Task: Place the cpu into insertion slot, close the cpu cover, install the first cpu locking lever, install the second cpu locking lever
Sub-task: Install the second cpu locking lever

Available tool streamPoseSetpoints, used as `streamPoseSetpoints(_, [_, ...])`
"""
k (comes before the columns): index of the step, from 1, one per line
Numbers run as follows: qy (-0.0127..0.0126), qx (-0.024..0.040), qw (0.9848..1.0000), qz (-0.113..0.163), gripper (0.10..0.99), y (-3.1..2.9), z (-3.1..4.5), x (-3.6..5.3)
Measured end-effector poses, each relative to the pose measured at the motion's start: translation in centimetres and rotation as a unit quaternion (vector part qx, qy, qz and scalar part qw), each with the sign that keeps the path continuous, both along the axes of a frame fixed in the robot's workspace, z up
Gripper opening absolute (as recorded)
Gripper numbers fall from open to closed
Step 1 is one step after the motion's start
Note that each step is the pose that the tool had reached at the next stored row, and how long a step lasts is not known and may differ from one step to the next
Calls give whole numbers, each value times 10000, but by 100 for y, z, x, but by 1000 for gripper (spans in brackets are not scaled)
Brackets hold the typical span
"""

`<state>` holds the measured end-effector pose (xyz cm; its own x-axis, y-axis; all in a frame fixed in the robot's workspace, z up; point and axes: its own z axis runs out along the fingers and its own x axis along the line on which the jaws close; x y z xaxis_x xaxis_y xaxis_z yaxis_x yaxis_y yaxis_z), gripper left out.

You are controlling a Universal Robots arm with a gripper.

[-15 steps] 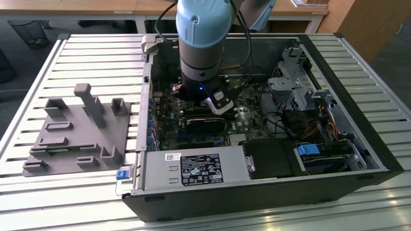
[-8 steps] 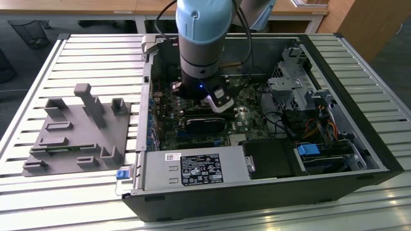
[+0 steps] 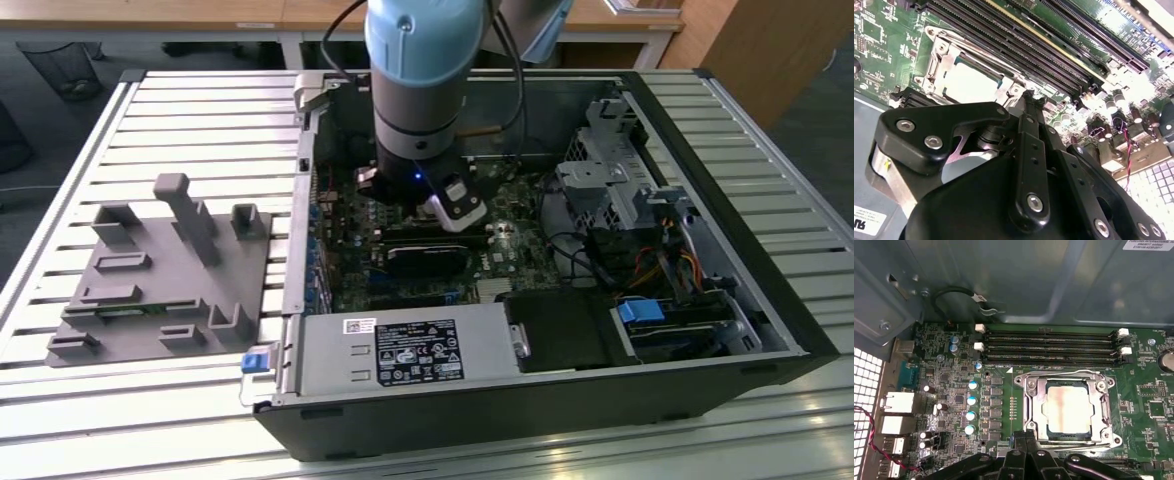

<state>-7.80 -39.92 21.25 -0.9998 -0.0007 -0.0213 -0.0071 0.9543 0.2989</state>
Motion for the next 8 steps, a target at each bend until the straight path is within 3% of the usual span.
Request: streamPoseSetpoints(8, [0,0,10000,0,106,0,57,0])
